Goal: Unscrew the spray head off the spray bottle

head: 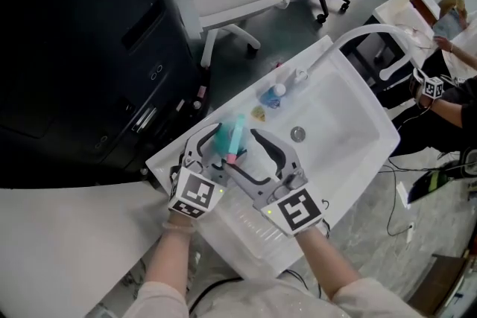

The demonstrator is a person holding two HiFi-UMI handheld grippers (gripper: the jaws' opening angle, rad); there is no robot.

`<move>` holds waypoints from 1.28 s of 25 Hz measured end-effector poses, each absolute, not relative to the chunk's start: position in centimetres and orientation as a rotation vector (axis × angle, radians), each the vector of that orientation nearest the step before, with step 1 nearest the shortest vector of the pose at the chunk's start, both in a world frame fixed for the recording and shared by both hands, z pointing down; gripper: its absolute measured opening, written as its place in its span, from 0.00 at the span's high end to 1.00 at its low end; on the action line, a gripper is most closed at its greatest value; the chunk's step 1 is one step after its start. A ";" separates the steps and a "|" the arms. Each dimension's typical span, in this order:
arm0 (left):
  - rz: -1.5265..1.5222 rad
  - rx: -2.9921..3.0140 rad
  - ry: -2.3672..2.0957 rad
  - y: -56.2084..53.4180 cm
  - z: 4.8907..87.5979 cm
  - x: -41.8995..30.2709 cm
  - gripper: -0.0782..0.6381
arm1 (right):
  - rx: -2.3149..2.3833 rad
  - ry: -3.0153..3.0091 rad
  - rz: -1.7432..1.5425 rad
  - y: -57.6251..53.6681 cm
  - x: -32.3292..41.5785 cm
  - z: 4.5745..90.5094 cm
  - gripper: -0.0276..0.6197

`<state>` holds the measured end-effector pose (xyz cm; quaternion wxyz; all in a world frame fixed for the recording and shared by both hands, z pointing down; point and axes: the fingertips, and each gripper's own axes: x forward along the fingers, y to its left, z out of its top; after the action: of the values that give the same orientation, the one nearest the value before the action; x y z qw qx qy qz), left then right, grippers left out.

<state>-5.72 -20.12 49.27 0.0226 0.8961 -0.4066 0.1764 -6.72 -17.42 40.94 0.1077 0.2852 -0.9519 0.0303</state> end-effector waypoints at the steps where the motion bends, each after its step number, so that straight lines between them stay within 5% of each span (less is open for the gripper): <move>1: 0.545 2.777 -1.258 -20.1 49.3 -5.7 0.42 | 0.847 -2.801 0.095 -17.4 -6.4 40.9 0.46; 17: 0.543 2.771 -1.254 -20.0 49.7 -5.7 0.42 | 1.032 -2.779 0.177 -20.8 -0.6 40.8 0.64; 32: 0.551 2.759 -1.262 -19.9 50.1 -5.9 0.42 | 1.060 -2.846 0.272 -22.6 -2.0 40.1 0.68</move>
<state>-5.90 -19.87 50.08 0.0290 0.8944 -0.4090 0.1786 -1.98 -22.59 40.06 0.0464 0.3473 -0.9324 0.0891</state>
